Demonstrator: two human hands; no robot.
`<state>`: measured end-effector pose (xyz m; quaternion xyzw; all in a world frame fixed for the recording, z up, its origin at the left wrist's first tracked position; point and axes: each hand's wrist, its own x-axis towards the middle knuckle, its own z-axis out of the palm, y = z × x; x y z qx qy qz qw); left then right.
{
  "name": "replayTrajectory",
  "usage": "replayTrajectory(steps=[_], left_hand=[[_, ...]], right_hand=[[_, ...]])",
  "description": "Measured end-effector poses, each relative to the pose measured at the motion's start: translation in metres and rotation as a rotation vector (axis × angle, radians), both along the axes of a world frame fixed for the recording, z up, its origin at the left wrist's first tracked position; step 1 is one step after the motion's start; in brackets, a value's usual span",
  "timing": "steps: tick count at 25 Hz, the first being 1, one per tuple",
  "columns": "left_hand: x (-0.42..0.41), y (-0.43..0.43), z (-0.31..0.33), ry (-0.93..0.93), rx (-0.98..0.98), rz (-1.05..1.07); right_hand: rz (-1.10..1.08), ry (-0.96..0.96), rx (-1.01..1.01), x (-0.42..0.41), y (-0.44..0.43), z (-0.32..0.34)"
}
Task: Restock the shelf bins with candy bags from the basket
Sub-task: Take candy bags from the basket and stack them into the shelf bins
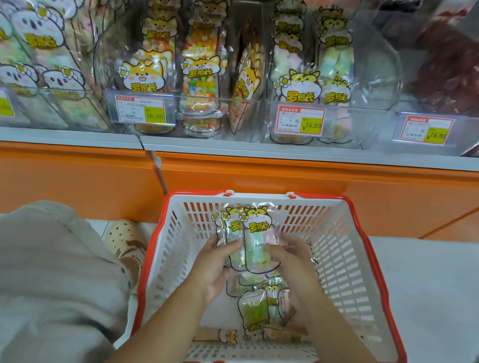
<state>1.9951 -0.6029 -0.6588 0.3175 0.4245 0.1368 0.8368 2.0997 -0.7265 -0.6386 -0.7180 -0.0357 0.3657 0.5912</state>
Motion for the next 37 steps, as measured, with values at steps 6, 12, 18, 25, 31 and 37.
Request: replayTrajectory(steps=[6, 12, 18, 25, 31, 37], left_hand=[[-0.002, -0.016, 0.036, -0.06, 0.059, -0.111], [0.003, -0.017, 0.066, -0.007, 0.282, -0.237], [0.023, -0.014, 0.131, -0.092, 0.509, -0.398], [0.064, 0.024, 0.258, -0.161, 1.024, -0.545], [0.131, 0.095, 0.289, 0.194, 1.952, -0.535], [0.189, 0.116, 0.28, 0.606, 2.224, -0.914]], right_hand=[[0.086, 0.034, 0.005, -0.001, -0.009, 0.024], [0.185, 0.198, 0.156, 0.002, -0.017, 0.045], [0.241, 0.066, 0.326, 0.023, -0.014, 0.112], [0.215, -0.152, 0.489, 0.082, -0.002, 0.228], [0.043, -0.483, 0.306, 0.177, 0.037, 0.283], [0.1, -0.586, 0.082, 0.2, 0.082, 0.264]])
